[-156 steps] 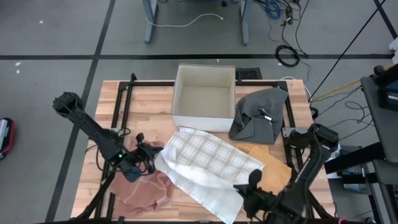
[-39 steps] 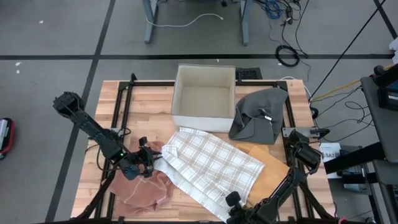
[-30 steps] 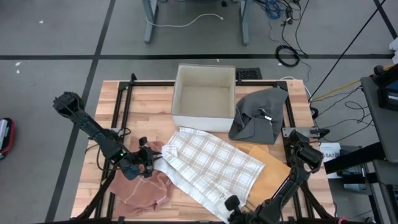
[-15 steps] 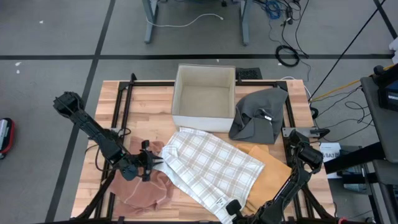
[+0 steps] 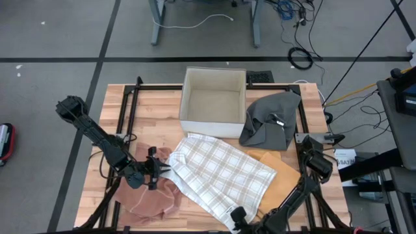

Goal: Fold towel
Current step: Fold the white patterned towel

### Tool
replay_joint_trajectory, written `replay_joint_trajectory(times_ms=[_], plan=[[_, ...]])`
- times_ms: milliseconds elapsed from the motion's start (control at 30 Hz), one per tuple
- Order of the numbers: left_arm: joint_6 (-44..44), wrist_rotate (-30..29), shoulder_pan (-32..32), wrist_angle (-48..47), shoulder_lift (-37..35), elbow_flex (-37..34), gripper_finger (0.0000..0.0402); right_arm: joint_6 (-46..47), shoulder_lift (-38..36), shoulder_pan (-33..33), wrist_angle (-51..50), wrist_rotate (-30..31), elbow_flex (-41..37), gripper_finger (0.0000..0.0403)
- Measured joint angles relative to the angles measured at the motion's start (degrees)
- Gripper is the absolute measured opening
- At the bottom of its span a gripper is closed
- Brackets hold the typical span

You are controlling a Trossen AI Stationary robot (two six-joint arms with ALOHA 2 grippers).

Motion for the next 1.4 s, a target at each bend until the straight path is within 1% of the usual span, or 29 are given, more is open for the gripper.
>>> replay_joint_trajectory(times_ms=[100, 233, 700, 867, 1100, 1400], plan=[[-0.09, -0.02, 0.02, 0.00, 0.00, 0.00, 0.0074, 0.30, 0.20, -0.35, -0.09, -1.17, 0.00, 0.0137], [-0.20, -0.02, 0.00, 0.00, 0.00, 0.00, 0.0074, 0.31, 1.11, -0.53, 0.33, -3.92, 0.00, 0.0114], [-0.32, -0.03, 0.00, -0.02, 0.00, 0.00, 0.0073, -0.92, 1.09, -0.62, 0.95, -3.49, -0.07, 0.0040], [-0.43, -0.04, 0.00, -0.02, 0.00, 0.00, 0.0073, -1.18, 1.07, -0.92, 1.43, -3.44, -0.79, 0.0006], [-0.41, -0.04, 0.00, -0.02, 0.00, 0.00, 0.0073, -2.27, 0.62, -0.92, 0.76, -3.06, -1.07, 0.0001], [-0.44, -0.07, 0.01, -0.04, 0.00, 0.00, 0.0073, -2.51, -2.08, -0.50, 0.22, -1.89, -1.05, 0.0000]])
